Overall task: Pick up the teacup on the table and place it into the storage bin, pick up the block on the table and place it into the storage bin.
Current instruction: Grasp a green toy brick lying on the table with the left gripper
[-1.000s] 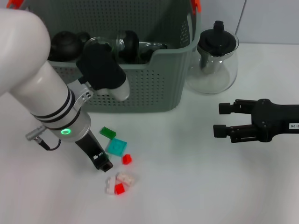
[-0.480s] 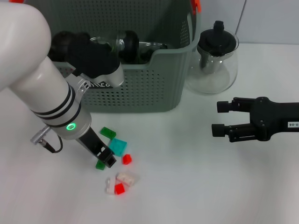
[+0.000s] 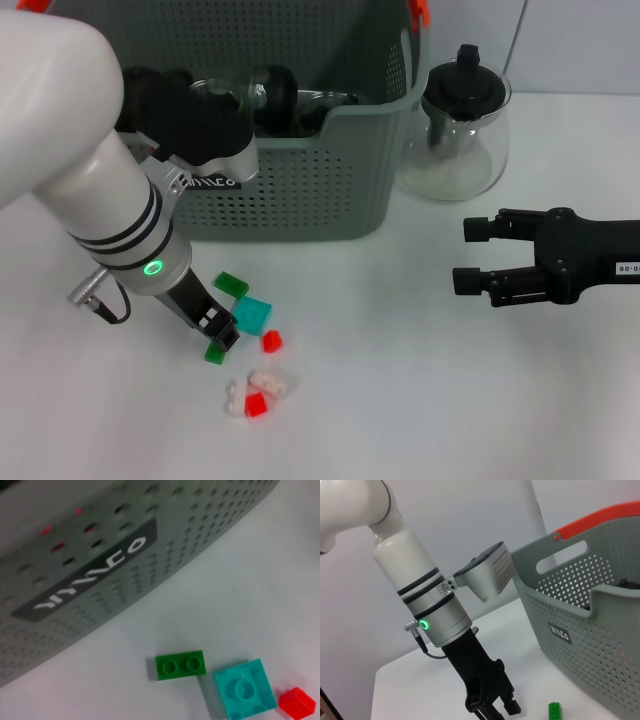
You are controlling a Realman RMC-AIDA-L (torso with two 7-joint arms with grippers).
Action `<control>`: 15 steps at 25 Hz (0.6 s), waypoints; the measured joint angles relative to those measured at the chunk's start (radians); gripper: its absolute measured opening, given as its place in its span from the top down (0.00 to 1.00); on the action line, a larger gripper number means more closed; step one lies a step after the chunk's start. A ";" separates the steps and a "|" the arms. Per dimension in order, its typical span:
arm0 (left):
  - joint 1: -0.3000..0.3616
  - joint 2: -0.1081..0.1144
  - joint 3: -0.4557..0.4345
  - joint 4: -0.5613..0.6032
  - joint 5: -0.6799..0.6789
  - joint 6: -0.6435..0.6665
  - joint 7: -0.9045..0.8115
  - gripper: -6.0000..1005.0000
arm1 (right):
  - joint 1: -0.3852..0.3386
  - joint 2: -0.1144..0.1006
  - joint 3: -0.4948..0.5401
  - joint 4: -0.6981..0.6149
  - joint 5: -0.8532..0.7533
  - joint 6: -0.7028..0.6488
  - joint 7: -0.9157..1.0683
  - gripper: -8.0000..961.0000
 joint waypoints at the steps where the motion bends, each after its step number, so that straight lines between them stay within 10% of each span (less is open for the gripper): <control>1: 0.001 0.000 -0.001 -0.003 -0.001 -0.003 0.000 0.55 | -0.001 0.000 0.000 0.000 0.000 0.000 0.000 0.02; 15: 0.004 -0.002 -0.002 -0.037 -0.007 -0.030 -0.030 0.55 | 0.001 0.000 -0.005 0.003 -0.002 0.000 -0.006 0.02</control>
